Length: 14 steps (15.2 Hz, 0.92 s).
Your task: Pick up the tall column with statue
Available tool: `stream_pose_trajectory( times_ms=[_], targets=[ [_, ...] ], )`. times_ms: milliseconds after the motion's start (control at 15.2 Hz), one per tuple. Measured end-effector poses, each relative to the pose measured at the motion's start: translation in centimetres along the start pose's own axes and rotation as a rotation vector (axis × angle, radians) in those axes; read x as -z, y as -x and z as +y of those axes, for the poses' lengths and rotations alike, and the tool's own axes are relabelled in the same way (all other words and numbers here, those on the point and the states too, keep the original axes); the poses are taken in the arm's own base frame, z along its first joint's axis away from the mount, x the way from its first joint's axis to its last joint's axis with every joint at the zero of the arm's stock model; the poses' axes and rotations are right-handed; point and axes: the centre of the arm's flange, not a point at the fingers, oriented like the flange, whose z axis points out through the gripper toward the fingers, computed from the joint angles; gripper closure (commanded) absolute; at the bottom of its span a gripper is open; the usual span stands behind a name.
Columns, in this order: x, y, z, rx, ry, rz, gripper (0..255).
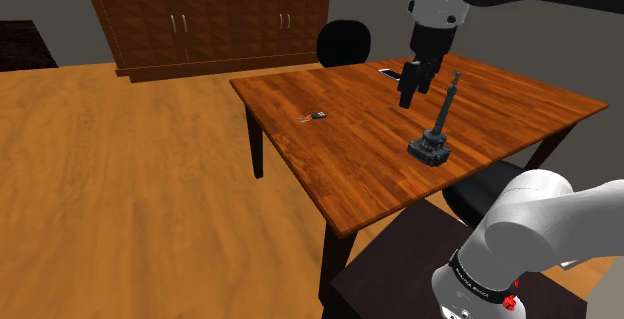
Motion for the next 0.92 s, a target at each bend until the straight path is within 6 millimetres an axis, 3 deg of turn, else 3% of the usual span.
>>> stream_pose_trajectory(
  times_ms=[198,924],
  targets=[
    [0.2,0.1,1.6,0.005,0.0,0.005,0],
    [1.7,1.9,15.3,0.052,0.004,0.048,0]
  ],
)
